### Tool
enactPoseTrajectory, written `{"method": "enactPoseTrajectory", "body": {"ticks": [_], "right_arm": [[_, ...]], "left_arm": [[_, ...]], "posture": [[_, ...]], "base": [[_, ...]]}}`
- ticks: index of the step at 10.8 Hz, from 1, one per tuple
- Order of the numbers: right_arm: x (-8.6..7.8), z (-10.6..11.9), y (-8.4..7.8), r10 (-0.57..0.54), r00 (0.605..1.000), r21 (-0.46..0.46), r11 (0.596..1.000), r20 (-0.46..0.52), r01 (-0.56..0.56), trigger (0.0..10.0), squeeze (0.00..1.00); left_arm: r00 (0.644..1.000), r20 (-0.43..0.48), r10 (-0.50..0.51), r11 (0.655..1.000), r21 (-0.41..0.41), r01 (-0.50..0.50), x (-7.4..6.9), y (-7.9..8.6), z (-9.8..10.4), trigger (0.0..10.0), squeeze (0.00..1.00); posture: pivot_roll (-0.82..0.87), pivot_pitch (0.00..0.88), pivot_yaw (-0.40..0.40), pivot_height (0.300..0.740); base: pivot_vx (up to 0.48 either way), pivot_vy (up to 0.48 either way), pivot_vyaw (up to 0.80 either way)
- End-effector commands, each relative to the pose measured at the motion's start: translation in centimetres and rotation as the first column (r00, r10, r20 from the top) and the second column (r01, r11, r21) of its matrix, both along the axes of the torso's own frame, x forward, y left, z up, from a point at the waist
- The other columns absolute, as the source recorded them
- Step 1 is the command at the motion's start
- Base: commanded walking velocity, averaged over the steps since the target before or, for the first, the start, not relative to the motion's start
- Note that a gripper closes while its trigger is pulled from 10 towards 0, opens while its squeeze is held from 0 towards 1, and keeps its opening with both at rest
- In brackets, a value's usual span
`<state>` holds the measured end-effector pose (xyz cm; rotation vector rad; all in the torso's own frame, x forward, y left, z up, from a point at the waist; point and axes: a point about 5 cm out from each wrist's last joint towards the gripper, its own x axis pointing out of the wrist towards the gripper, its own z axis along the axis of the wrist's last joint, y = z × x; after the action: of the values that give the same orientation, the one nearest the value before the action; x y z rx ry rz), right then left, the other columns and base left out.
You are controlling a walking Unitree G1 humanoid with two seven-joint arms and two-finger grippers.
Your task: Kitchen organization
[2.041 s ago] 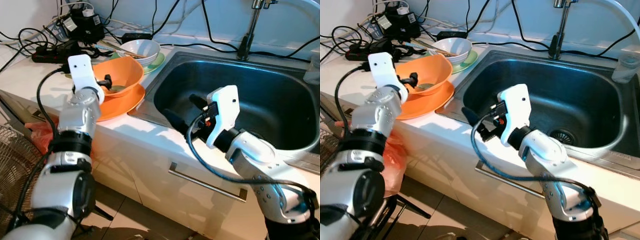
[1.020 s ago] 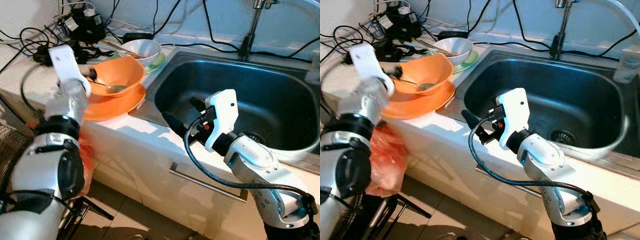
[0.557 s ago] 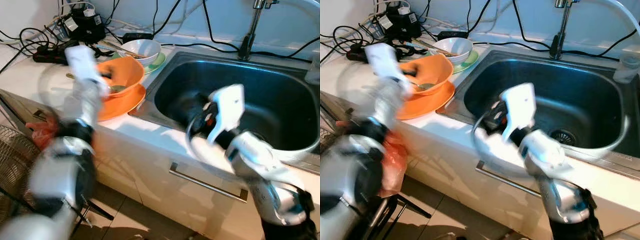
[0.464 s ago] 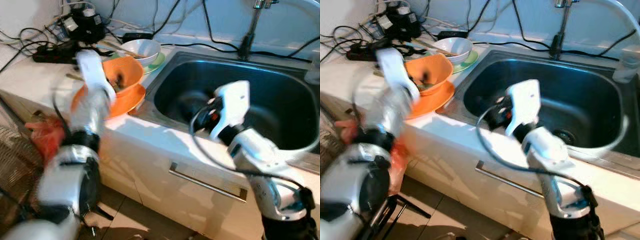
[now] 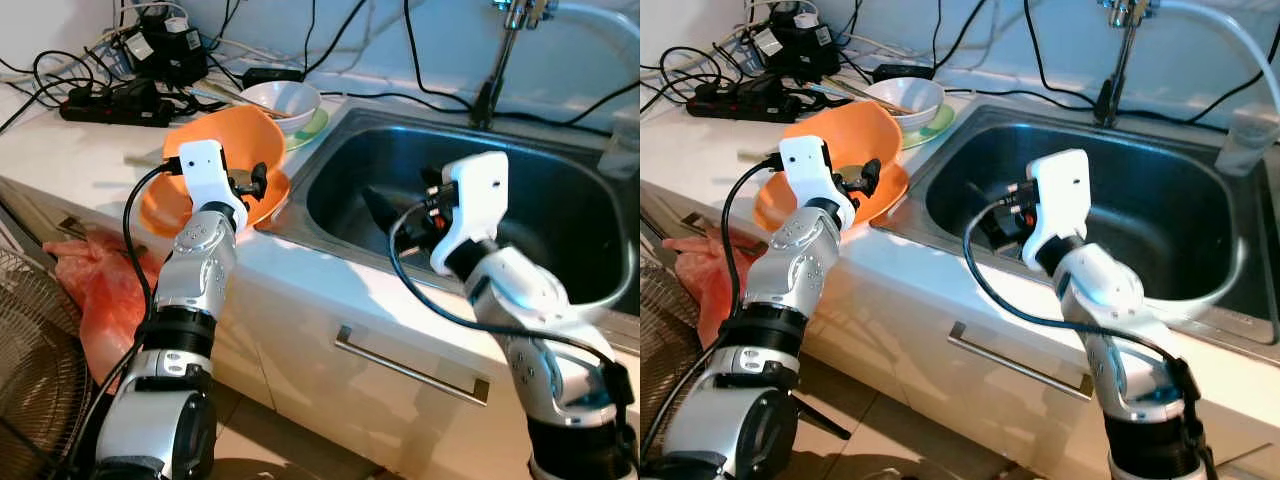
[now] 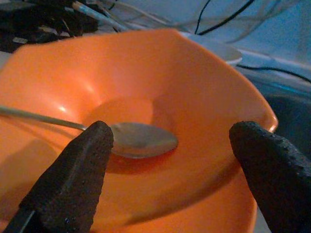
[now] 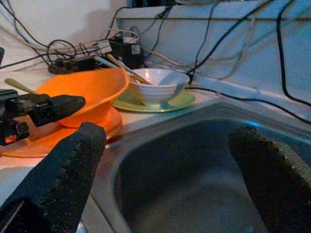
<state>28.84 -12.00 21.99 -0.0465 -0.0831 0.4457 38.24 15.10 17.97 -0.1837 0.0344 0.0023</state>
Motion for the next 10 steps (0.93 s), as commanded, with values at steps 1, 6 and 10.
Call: {"method": "enactPoseTrajectory", "body": {"ticks": [1, 6, 10], "right_arm": [[0.1, 0.3, 0.1, 0.010, 1.000, -0.003, 1.000, 0.016, -0.010, 10.0, 0.00], [0.2, 0.2, 0.0, -0.010, 1.000, 0.004, 1.000, 0.025, 0.010, 10.0, 0.00], [0.4, 0.2, -0.2, -0.019, 0.999, 0.004, 1.000, 0.032, 0.019, 10.0, 0.00]], "left_arm": [[1.000, 0.002, 0.016, 1.000, -0.007, -0.016, -0.1, 0.2, 0.1, 10.0, 0.00], [0.998, 0.020, 0.055, 0.998, 0.012, -0.055, 0.2, 1.2, 1.9, 10.0, 0.00], [0.974, 0.065, 0.217, 0.973, 0.063, -0.221, 0.7, 4.5, 3.7, 10.0, 0.00]], "posture": [[-0.07, 0.000, 0.034, 0.740], [-0.07, 0.000, 0.051, 0.740], [-0.07, 0.000, 0.050, 0.740]], "base": [[0.000, 0.000, 0.00], [0.000, 0.000, 0.00], [0.000, 0.000, 0.00]]}}
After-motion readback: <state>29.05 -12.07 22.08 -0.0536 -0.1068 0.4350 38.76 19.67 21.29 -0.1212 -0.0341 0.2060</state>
